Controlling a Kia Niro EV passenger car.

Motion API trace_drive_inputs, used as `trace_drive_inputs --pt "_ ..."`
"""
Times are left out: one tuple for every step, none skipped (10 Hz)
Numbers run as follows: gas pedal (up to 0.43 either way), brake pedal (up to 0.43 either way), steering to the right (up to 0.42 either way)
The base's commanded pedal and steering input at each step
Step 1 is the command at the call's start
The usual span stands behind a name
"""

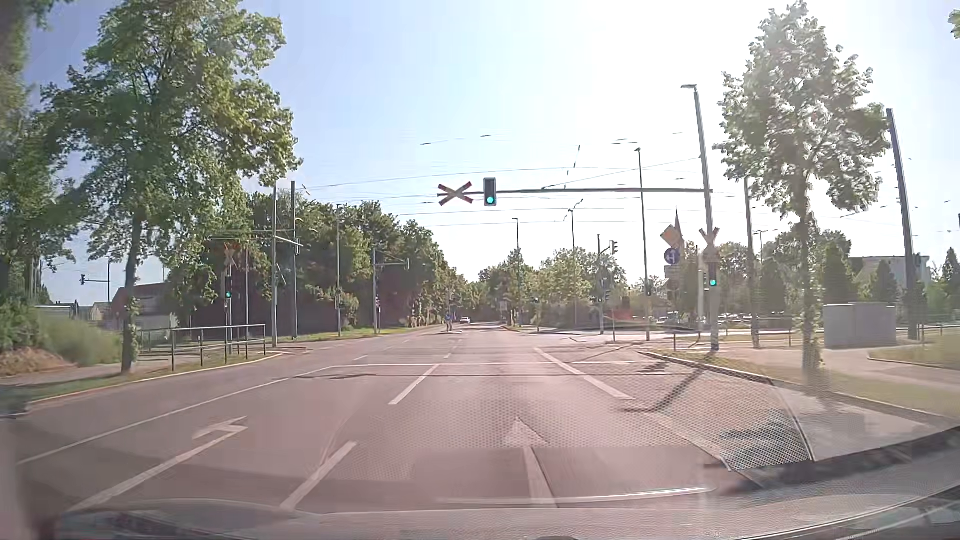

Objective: Follow the waypoints while adhering to traffic rules and regulations

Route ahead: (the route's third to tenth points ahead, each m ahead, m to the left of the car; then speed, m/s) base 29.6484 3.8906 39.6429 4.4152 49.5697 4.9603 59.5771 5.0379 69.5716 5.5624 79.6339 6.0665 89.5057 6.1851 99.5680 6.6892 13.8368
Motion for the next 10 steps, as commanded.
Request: trace_drive_inputs --pt "0.079 0.012 -0.021" --pt "0.087 0.006 -0.021" --pt "0.087 0.012 -0.021" --pt "0.098 0.006 -0.020" --pt "0.098 0.012 -0.019" --pt "0.110 0.012 -0.015" --pt "0.118 0.012 -0.011" --pt "0.118 0.012 -0.004" --pt "0.130 0.012 0.000" --pt "0.130 0.012 0.000"
